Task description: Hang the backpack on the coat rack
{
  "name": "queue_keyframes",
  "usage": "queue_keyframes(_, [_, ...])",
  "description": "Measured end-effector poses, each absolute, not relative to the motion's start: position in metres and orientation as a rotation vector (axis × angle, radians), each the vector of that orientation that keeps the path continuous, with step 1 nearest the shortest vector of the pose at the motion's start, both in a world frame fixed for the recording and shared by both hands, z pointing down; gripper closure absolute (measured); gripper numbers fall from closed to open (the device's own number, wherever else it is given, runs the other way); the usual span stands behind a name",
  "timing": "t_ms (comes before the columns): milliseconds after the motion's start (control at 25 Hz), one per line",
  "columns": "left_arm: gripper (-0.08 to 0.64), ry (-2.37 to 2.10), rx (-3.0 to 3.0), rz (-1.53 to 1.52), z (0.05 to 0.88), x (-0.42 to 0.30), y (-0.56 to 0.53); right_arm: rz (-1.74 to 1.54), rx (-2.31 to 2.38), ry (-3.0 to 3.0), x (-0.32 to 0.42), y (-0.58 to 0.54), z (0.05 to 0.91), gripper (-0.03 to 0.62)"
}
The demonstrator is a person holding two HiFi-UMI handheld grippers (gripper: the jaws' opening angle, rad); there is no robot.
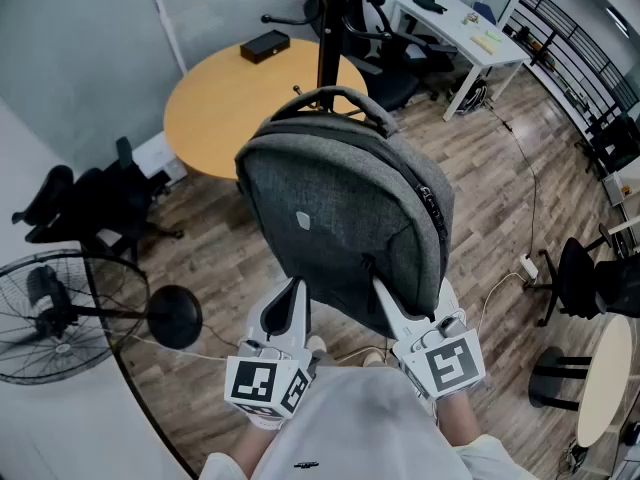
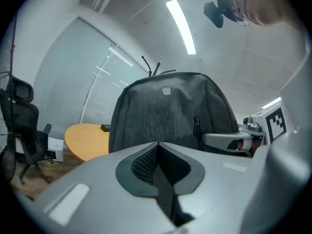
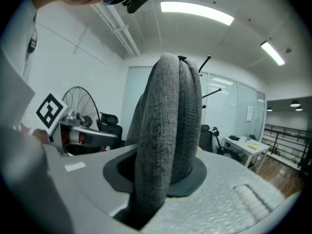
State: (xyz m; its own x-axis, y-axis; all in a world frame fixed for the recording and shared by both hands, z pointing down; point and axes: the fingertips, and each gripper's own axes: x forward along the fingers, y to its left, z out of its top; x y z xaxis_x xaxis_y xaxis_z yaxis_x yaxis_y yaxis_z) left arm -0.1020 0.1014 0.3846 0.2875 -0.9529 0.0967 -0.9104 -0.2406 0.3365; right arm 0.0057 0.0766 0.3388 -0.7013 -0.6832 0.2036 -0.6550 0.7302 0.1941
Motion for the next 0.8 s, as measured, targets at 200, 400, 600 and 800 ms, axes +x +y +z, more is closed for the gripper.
queue_keyframes(200, [0.543, -1.665, 2.281, -0.163, 0.376, -0.061, 0.134, -0.2, 1.201, -2.527, 0.068, 0.114, 0.359, 0.489])
queue_keyframes(400, [0.543, -1.618, 2.319, -0.115, 0.383, -0.008, 0.192, -0.056, 1.322, -2.505, 0.136, 0.173, 0.379, 0.489])
queue_keyframes(600, [0.543, -1.575, 2.394, -0.1, 0.375, 0.04, 0.266, 0.056, 1.408, -2.533, 0.189, 0.254, 0.388, 0.486])
queue_keyframes(800, [0.543, -1.57, 2.445, -0.134, 0.373, 0.06, 0.319, 0.061, 1.42, -2.511, 0.209, 0.313, 0.398, 0.482])
